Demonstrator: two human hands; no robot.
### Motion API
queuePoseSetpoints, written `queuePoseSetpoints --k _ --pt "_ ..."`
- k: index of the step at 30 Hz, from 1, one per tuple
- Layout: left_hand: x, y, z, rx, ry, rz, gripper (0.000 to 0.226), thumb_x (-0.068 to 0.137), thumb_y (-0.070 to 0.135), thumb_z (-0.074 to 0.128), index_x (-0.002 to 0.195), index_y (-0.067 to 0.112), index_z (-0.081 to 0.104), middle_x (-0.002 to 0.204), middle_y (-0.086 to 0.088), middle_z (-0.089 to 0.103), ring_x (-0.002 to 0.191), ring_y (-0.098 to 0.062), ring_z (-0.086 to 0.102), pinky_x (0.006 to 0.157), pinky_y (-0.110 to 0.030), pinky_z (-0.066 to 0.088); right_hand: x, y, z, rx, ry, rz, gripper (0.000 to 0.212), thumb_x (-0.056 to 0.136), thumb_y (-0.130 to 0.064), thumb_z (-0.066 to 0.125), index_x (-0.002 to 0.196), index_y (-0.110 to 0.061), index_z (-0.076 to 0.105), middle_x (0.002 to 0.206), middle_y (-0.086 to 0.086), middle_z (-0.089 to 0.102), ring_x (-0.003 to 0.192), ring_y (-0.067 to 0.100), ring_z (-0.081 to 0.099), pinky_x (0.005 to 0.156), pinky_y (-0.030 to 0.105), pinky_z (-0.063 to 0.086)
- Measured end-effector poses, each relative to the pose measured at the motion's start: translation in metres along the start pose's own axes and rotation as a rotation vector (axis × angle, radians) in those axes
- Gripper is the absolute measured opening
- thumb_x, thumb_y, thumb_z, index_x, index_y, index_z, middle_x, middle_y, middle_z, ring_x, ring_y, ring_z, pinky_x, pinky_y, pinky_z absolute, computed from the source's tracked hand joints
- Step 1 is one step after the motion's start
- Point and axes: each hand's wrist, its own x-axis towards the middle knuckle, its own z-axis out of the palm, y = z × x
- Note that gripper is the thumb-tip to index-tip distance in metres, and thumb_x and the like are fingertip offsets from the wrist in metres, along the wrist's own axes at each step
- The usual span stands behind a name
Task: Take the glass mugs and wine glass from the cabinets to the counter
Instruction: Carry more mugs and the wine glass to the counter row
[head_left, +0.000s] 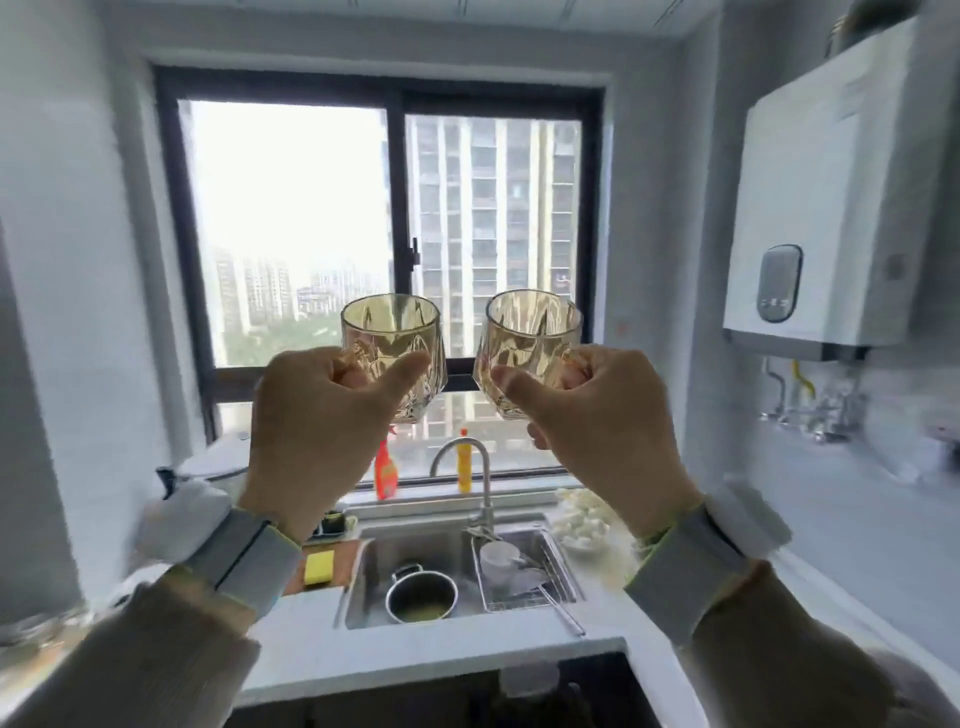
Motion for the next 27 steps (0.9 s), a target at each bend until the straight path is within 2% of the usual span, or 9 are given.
queuePoseSetpoints --k 4,8,12,14,16,17,20,22,27 --pt "-0.027 0.029 0.094 -0.066 -0.102 0.040 0.066 0.076 0.045 0.085 0.044 0.017 0.035 0.039 -0.002 0.044 0.045 -0.032 0.055 0.057 -0.030 0.046 0.005 0.055 -0.079 -0.126 0.080 0.074 0.059 0.070 -0.058 0.076 0.062 -0.006 0.050 0.066 0.020 0.071 0.064 0.038 0.075 0.065 0.054 0.062" --pt "-0.053 0.049 0.165 -0.118 -0.163 0.046 0.069 0.075 0.047 0.085 0.045 0.018 0.031 0.041 0.004 0.036 0.043 -0.017 0.032 0.050 -0.025 0.035 -0.001 0.099 -0.132 -0.202 0.151 0.132 0.049 0.074 -0.052 0.080 0.060 -0.017 0.048 0.065 0.021 0.071 0.065 0.040 0.074 0.069 0.053 0.062" --pt "-0.087 0.082 0.238 -0.191 -0.314 0.063 0.068 0.076 0.048 0.085 0.045 0.019 0.031 0.040 0.004 0.037 0.052 -0.042 0.060 0.051 -0.025 0.036 -0.011 0.147 -0.195 -0.283 0.268 0.219 0.053 0.075 -0.052 0.081 0.059 -0.018 0.045 0.063 0.019 0.071 0.063 0.038 0.072 0.070 0.048 0.061" --pt "-0.096 0.091 0.256 -0.234 -0.330 0.085 0.069 0.077 0.048 0.084 0.045 0.020 0.030 0.038 0.008 0.034 0.046 -0.036 0.056 0.049 -0.025 0.033 -0.014 0.159 -0.211 -0.321 0.293 0.242 0.056 0.074 -0.055 0.080 0.058 -0.015 0.045 0.061 0.018 0.070 0.062 0.036 0.072 0.071 0.046 0.061" --pt "-0.111 0.099 0.287 -0.260 -0.366 0.119 0.069 0.077 0.049 0.083 0.045 0.020 0.031 0.039 0.005 0.034 0.042 -0.019 0.040 0.048 -0.025 0.031 -0.022 0.174 -0.233 -0.359 0.345 0.282 0.058 0.074 -0.057 0.080 0.059 -0.011 0.047 0.062 0.017 0.071 0.062 0.034 0.073 0.072 0.045 0.062" --pt "-0.119 0.105 0.306 -0.285 -0.404 0.131 0.068 0.077 0.050 0.083 0.045 0.019 0.032 0.040 0.000 0.038 0.042 -0.020 0.039 0.049 -0.027 0.033 -0.025 0.182 -0.246 -0.375 0.373 0.315 0.058 0.073 -0.057 0.080 0.060 -0.010 0.049 0.064 0.016 0.072 0.063 0.033 0.073 0.071 0.045 0.062" --pt "-0.147 0.120 0.362 -0.356 -0.548 0.124 0.067 0.077 0.056 0.080 0.047 0.013 0.038 0.047 -0.020 0.053 0.052 -0.040 0.061 0.057 -0.042 0.053 -0.039 0.209 -0.284 -0.470 0.469 0.390 0.061 0.073 -0.059 0.079 0.066 -0.002 0.058 0.064 0.013 0.073 0.064 0.033 0.073 0.064 0.047 0.061" --pt "-0.158 0.125 0.387 -0.380 -0.564 0.096 0.069 0.075 0.058 0.080 0.047 0.011 0.038 0.053 -0.025 0.059 0.057 -0.042 0.065 0.062 -0.048 0.056 -0.043 0.217 -0.299 -0.491 0.508 0.415 0.062 0.072 -0.061 0.078 0.065 -0.003 0.057 0.063 0.014 0.071 0.064 0.034 0.072 0.062 0.047 0.060" --pt "-0.192 0.147 0.460 -0.460 -0.682 0.122 0.070 0.078 0.052 0.080 0.048 0.012 0.031 0.054 -0.026 0.057 0.053 -0.039 0.043 0.055 -0.042 0.046 -0.052 0.246 -0.333 -0.617 0.658 0.473 0.058 0.073 -0.056 0.081 0.053 -0.020 0.040 0.063 0.020 0.068 0.065 0.037 0.074 0.057 0.049 0.058"
